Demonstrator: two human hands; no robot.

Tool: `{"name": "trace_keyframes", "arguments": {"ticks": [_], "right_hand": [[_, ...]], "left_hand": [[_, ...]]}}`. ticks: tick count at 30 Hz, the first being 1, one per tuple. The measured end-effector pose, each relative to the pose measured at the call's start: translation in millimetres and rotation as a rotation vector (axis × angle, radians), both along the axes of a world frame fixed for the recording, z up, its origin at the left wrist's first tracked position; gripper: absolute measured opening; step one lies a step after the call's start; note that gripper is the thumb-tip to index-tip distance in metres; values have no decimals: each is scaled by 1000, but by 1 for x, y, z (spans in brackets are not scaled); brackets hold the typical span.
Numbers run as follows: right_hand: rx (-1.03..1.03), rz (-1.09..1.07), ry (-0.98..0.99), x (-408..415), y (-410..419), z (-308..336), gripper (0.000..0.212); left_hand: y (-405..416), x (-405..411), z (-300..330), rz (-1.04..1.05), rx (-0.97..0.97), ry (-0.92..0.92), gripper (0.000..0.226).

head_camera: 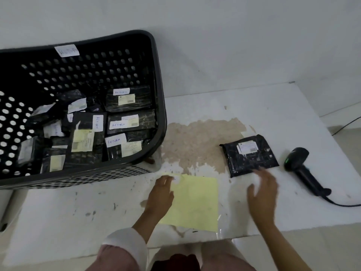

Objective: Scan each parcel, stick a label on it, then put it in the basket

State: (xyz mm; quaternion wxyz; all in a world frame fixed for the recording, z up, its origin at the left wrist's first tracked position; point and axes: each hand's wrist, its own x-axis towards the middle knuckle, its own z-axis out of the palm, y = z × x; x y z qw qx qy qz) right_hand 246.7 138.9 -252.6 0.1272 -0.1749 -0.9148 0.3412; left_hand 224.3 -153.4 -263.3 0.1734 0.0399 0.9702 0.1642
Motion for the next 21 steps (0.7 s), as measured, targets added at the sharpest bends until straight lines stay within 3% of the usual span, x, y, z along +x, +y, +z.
{"name": "trace_keyframes", "arguments": {"ticks": [4, 7, 9, 13, 16, 21], "right_hand": [[-31, 465, -200, 12, -87, -19, 47], [112, 648, -352, 19, -122, -41, 61], [241, 661, -397, 25, -131, -49, 64], [189, 576, -399, 34, -134, -52, 65], [169, 558, -410, 41, -137, -52, 66], [89, 510, -438, 47, -139, -49, 65]], "left_hand": [[0, -9, -14, -122, -165, -51, 69], [-1, -4, -18, -11, -162, -95, 75], [-3, 4, -16, 160, -46, -102, 79], [-2, 9, -10, 399, 258, -72, 80], [-4, 3, -7, 533, 404, -149, 77], [-4, 5, -4, 561, 465, -214, 23]]}}
